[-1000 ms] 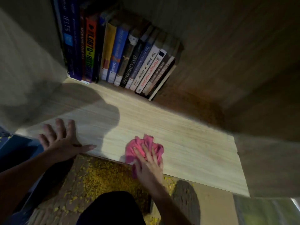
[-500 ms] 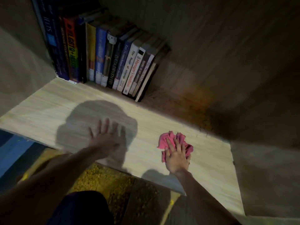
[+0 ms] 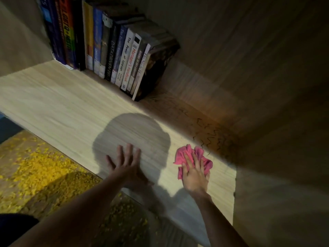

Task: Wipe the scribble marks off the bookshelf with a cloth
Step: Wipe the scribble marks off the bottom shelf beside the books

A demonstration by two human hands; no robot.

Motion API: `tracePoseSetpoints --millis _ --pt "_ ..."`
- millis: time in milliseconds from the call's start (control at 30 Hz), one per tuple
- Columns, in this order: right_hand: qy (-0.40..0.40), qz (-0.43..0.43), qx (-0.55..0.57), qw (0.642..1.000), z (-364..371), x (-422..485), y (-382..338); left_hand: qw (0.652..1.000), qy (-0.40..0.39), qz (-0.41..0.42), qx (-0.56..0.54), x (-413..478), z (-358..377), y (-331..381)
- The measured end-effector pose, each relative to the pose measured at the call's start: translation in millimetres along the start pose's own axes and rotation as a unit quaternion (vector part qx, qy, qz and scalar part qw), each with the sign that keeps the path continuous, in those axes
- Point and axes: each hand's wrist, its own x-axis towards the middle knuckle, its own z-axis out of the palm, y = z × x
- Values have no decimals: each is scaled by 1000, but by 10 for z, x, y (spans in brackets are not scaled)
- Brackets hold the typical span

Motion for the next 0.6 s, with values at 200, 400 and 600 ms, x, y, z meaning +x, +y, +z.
tracePoseSetpoints --millis 200,400,600 --pt "58 125 -64 988 -269 166 1023 998 19 -65 15 -4 62 167" --pt "89 106 -141 980 -452 806 1018 997 11 -77 20 -19 61 196" --pt "42 121 -65 990 -157 344 783 993 -5 -95 68 -65 -4 231"
